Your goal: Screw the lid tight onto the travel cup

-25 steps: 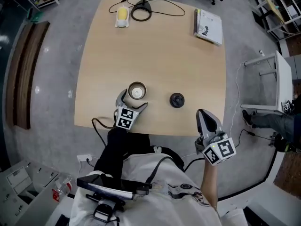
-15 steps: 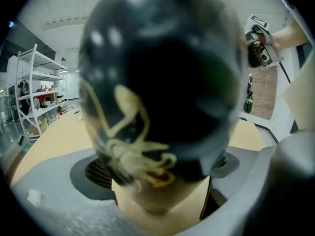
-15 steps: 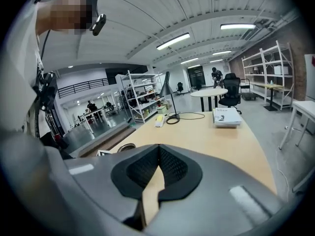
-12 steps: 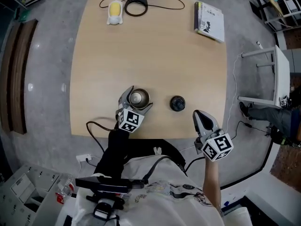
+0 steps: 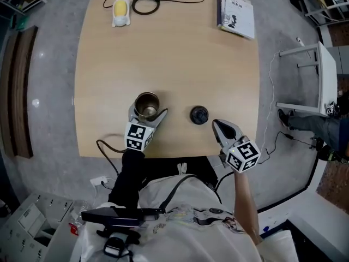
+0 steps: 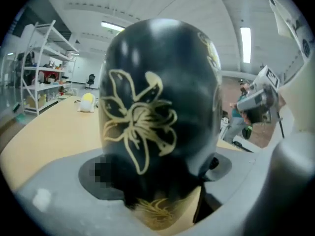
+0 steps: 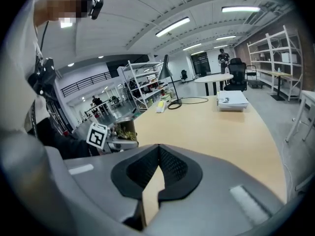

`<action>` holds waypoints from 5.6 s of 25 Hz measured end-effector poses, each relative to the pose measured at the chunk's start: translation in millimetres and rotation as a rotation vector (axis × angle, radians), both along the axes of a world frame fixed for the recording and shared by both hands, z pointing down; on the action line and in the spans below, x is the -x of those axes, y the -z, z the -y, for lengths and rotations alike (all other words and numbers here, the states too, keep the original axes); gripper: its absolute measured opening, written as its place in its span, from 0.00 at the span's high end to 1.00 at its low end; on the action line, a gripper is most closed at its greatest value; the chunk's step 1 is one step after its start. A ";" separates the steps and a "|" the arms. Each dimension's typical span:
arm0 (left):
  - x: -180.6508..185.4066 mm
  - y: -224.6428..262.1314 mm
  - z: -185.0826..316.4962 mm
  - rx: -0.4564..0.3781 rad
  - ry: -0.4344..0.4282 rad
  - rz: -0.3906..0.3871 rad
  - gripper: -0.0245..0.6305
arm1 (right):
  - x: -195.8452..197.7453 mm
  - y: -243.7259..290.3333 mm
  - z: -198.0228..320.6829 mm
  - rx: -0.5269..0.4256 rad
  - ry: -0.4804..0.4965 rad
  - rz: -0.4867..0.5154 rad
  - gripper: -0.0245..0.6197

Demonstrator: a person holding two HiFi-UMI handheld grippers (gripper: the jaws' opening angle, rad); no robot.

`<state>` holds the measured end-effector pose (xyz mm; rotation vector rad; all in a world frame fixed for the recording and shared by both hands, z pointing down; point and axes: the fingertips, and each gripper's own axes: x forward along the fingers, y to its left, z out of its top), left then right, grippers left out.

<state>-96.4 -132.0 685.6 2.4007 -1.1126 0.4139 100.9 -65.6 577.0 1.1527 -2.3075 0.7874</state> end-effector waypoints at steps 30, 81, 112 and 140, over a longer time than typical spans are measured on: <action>-8.2 152.1 -11.4 -0.224 0.125 0.036 0.31 | 21.0 -182.7 -6.6 0.232 0.659 -0.442 0.26; -160.5 310.5 -105.4 -0.262 -0.607 -0.319 0.34 | 125.5 304.5 -46.3 -0.465 1.006 0.505 0.24; -175.7 329.0 -75.0 -0.318 -0.715 -0.296 0.34 | 109.4 309.2 -24.8 -0.444 0.925 0.391 0.09; -193.2 342.8 -136.7 -0.277 -1.063 -0.397 0.34 | 80.2 330.2 -68.3 -0.280 1.445 0.630 0.10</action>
